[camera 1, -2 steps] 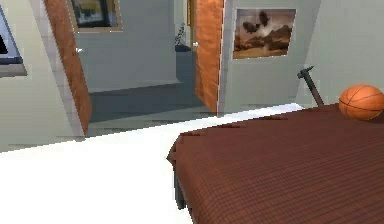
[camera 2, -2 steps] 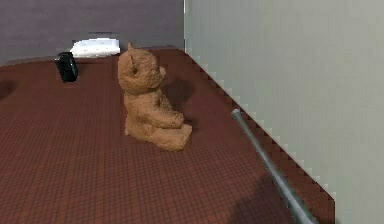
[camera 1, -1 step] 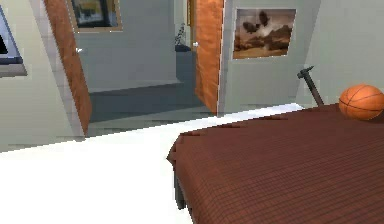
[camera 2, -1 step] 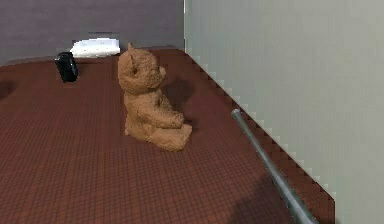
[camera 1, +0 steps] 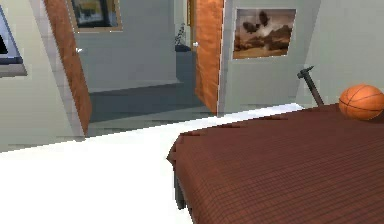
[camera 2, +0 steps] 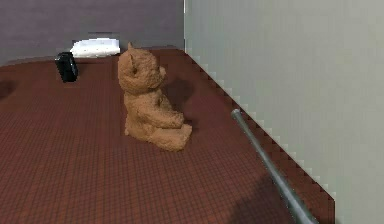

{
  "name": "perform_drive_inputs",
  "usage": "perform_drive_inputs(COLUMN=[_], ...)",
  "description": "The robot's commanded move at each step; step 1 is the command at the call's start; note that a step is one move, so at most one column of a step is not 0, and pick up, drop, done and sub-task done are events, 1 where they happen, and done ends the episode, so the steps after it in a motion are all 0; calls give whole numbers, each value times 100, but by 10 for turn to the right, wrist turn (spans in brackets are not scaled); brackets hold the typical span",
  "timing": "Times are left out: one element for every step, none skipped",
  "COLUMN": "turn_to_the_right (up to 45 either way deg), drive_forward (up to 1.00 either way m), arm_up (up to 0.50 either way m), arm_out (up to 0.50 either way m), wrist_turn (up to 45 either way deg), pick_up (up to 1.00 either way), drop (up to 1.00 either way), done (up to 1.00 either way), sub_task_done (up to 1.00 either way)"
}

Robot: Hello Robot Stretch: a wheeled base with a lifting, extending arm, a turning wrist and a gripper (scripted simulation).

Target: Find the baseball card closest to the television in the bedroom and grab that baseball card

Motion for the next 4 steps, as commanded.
perform_drive_inputs(turn_to_the_right=[-450,-450,-150,0], drive_forward=[0,0,0,5], arm_up=[0,0,0,0], arm_out=[0,0,0,0], wrist_turn=[0,0,0,0], pick_up=[0,0,0,0], drop=[0,0,0,0], done=[0,0,0,0], sub_task_done=[0,0,0,0])
